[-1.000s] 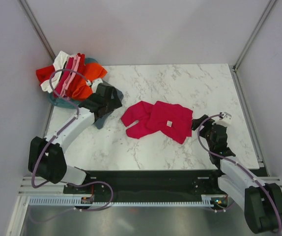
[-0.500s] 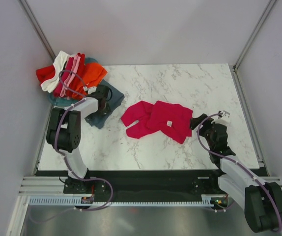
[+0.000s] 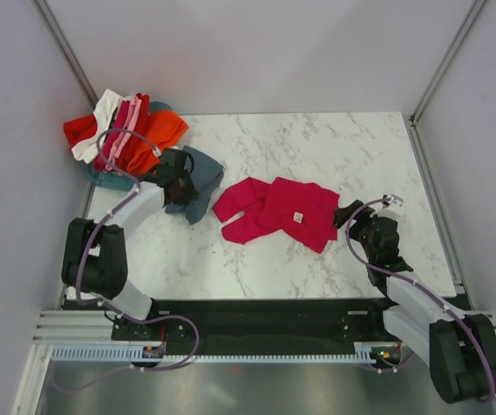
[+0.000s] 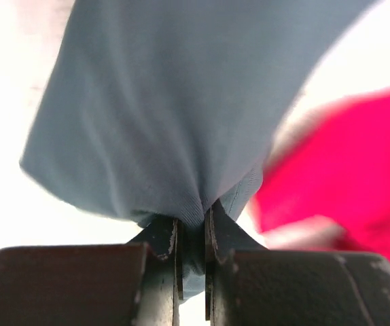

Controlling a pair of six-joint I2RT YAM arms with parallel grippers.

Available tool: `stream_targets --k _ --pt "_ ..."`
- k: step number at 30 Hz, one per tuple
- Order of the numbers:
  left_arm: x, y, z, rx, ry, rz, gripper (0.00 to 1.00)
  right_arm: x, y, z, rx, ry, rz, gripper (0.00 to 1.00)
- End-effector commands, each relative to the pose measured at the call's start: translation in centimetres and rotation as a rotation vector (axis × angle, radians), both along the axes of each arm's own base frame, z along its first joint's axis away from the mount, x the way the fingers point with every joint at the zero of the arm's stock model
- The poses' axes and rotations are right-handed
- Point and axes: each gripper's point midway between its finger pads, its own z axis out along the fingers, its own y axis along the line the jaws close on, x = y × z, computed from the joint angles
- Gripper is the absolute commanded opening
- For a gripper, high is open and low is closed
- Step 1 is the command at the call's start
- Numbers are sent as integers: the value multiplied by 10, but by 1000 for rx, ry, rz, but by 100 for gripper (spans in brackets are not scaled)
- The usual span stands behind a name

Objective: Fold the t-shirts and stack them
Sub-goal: Flatten the tshirt out

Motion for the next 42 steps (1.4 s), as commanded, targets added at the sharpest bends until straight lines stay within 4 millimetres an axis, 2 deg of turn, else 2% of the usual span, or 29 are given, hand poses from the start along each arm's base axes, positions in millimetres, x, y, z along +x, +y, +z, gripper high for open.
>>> stream_targets --k 1,3,5,6,8,9,11,12,13,14,15,16,17,18,20,22,24,26,27,28,29,30,31,32,34,38,39,41,42 --pt "20 -56 88 -253 -260 -169 2 8 3 13 14 -42 6 99" --pt "30 -52 126 -289 -341 -160 2 9 4 12 14 -37 12 99" --pt "40 -48 152 -314 -394 -153 2 8 4 11 14 -37 13 99" --pt "52 -37 183 -342 -454 -134 2 8 5 12 17 -42 15 99" --pt "65 -24 211 -384 -492 -108 2 8 4 12 16 -43 13 99" --pt "74 -22 252 -439 -565 -122 2 8 5 11 17 -43 15 99" --pt "92 26 278 -448 -619 -21 2 8 5 12 17 -45 16 99" --pt "98 46 312 -469 -683 33 2 8 5 12 17 -45 16 99" --pt "102 85 325 -457 -725 124 2 8 5 11 15 -43 17 99" --pt "109 108 328 -460 -740 190 2 8 5 11 15 -43 18 99" --pt "109 145 350 -474 -801 289 6 8 5 11 15 -43 17 99" --pt "111 160 357 -480 -820 320 17 7 4 11 13 -44 16 99" --pt "122 172 349 -484 -807 344 65 8 5 12 15 -46 18 99" --pt "123 176 361 -505 -823 321 96 8 5 13 18 -48 18 99" --pt "130 163 352 -560 -768 255 100 8 6 14 20 -55 24 99" --pt "132 132 328 -663 -670 150 100 9 7 12 23 -49 29 99" --pt "125 110 300 -675 -594 91 100 10 8 10 21 -39 34 99" --pt "119 80 283 -652 -553 43 100 12 10 7 21 -25 41 99" --pt "114 75 257 -605 -514 56 100 12 11 5 21 -12 42 99" --pt "103 50 262 -586 -518 8 100 13 11 4 19 -7 47 99" --pt "98 40 255 -568 -505 -2 100 13 12 3 18 -2 51 99" --pt "91 31 236 -540 -470 -7 100 14 13 2 17 5 56 99" --pt "78 5 242 -538 -473 -62 100 15 14 1 15 10 62 99" --pt "71 -4 237 -528 -464 -82 100 16 18 2 14 15 86 99" --pt "52 -37 219 -492 -425 -156 100 20 26 2 5 70 137 84" --pt "18 -66 202 -464 -396 -253 100 21 58 11 45 125 312 73" --pt "9 -71 186 -481 -354 -271 100 20 76 18 46 125 406 71" --pt "-1 -76 173 -500 -321 -300 100 16 88 16 16 181 458 69" --pt "-11 -77 157 -507 -282 -315 100 23 102 26 -22 169 501 68"
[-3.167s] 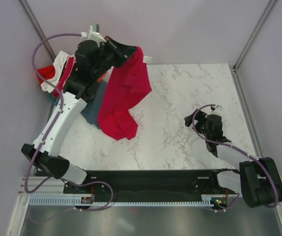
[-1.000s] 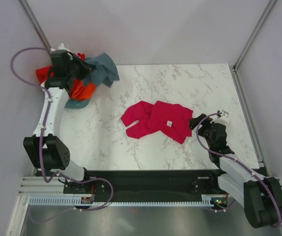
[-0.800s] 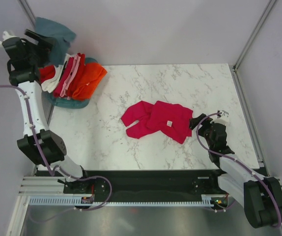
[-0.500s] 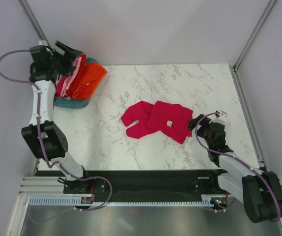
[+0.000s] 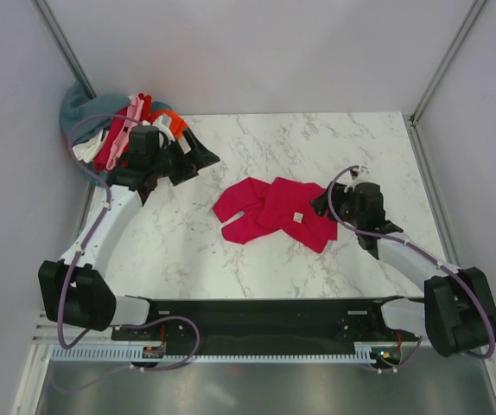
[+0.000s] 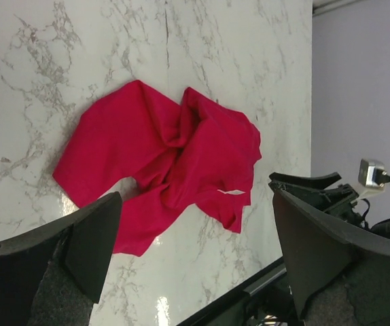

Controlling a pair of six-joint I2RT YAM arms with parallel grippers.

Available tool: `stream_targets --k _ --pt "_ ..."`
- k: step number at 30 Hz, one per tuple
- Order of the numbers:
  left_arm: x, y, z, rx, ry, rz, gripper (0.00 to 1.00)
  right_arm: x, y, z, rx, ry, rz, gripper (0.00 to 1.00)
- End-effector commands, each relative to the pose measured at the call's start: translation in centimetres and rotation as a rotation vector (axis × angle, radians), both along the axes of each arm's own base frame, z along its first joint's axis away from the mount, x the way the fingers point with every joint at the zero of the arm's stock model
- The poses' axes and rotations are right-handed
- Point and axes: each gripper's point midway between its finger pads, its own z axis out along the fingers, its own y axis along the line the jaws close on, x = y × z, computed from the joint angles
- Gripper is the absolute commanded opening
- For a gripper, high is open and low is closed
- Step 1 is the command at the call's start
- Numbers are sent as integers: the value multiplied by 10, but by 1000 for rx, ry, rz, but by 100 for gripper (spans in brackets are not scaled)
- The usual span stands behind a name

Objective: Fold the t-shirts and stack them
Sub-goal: Flatten the tshirt out

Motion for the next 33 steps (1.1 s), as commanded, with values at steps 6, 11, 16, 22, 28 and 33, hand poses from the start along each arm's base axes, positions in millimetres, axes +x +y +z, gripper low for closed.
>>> stream_targets --k 6,11,16,22,28,33 --pt "-40 15 -67 77 46 -25 100 0 92 30 -161 57 325 68" --pt "-63 31 -56 84 -23 54 100 -6 125 64 -293 -40 327 76" --pt "-76 55 -87 69 53 214 100 -7 140 34 -156 50 274 98" --pt "-82 57 -90 72 43 192 97 -7 178 -14 -238 203 331 79" --pt "-91 48 -91 33 32 144 92 3 183 -37 -439 221 219 77" --pt "-95 49 -95 42 30 144 89 12 177 -50 -479 263 124 64"
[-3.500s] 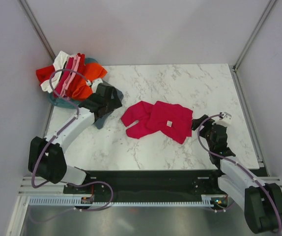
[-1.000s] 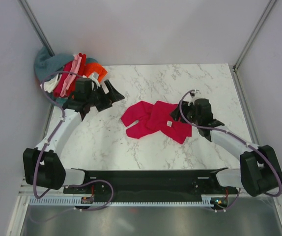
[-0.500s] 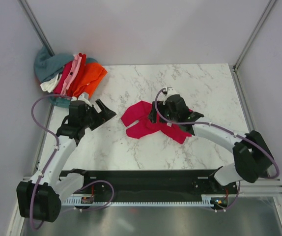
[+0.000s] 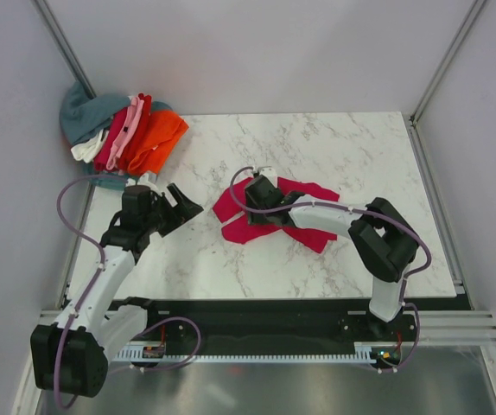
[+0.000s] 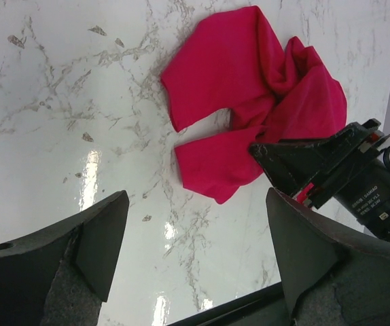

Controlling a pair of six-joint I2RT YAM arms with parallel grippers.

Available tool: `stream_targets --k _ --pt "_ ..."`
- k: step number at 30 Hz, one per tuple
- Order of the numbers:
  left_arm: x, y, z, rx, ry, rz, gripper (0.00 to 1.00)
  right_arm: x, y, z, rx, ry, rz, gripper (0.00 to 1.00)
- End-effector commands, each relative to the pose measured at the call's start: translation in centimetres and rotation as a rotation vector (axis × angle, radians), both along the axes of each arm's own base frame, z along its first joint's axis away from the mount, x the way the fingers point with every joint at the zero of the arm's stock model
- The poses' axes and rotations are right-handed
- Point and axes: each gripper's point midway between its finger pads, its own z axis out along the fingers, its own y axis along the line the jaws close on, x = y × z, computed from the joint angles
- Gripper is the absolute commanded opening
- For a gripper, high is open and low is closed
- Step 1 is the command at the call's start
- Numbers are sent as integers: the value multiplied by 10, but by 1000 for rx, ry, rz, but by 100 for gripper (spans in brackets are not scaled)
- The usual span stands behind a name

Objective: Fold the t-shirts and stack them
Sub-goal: Flatten the tshirt out

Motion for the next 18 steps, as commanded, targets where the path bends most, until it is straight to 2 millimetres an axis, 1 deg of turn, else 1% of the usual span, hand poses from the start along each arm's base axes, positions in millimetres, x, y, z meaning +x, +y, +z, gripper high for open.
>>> stream_targets --k 1,3,4,6,8,9,11,12,14,15,17,18 --pt "2 -4 11 -27 -55 -16 89 18 -17 4 -59 -40 -134 63" --pt "1 -4 10 -28 -53 -15 89 19 -23 6 -70 -58 -158 62" --pt "1 -4 9 -29 -51 -12 89 20 -25 7 -73 -65 -171 58" --pt "3 -5 7 -35 -45 -11 89 22 -30 10 -83 -83 -189 46" --pt "5 -8 5 -54 -37 -10 88 22 -30 10 -88 -88 -186 38" --pt "8 -13 4 -85 -30 -18 88 23 -29 10 -93 -89 -182 33" --pt "12 -20 6 -124 -28 -36 87 24 -27 12 -90 -89 -174 33" --pt "13 -25 0 -148 1 -47 86 24 -26 15 -81 -92 -174 36" --pt "20 -28 1 -162 -5 -48 86 25 -26 20 -75 -100 -173 41" --pt "23 -28 -4 -161 9 -45 86 25 -26 21 -75 -102 -172 43" --pt "28 -30 -5 -162 8 -49 85 25 -28 25 -75 -113 -176 45" --pt "30 -31 -10 -160 25 -49 85 25 -28 27 -74 -117 -176 47"
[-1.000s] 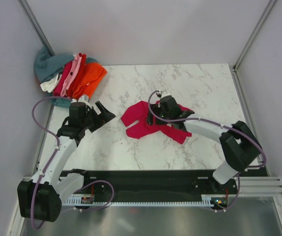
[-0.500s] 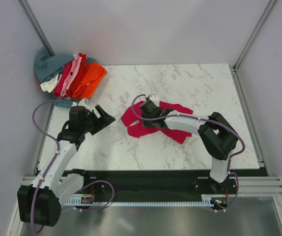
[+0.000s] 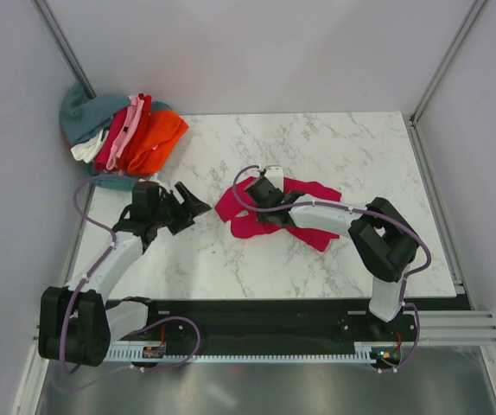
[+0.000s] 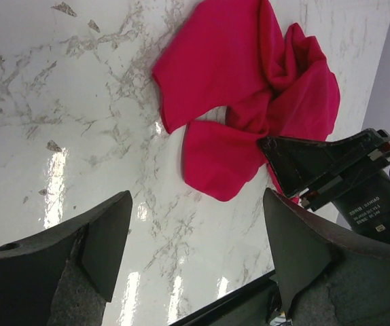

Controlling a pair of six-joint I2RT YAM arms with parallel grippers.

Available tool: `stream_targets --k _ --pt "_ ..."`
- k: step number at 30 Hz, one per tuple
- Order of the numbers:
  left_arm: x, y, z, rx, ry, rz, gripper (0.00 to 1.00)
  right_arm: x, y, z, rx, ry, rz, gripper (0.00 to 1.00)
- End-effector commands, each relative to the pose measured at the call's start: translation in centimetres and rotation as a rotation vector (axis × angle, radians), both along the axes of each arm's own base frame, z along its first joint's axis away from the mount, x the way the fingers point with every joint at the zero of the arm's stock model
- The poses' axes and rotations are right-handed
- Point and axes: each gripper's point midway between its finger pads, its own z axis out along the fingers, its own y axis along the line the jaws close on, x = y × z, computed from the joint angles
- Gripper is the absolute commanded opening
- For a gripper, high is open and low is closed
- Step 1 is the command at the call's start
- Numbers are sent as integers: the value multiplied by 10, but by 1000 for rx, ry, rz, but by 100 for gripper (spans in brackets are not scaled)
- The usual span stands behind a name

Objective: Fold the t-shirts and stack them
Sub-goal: Flatten the tshirt out

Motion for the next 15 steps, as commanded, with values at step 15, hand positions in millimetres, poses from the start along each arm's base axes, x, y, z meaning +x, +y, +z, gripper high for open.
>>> stream_targets --k 15 --pt "29 -29 3 -43 -18 -34 82 20 -2 44 39 -99 -35 52"
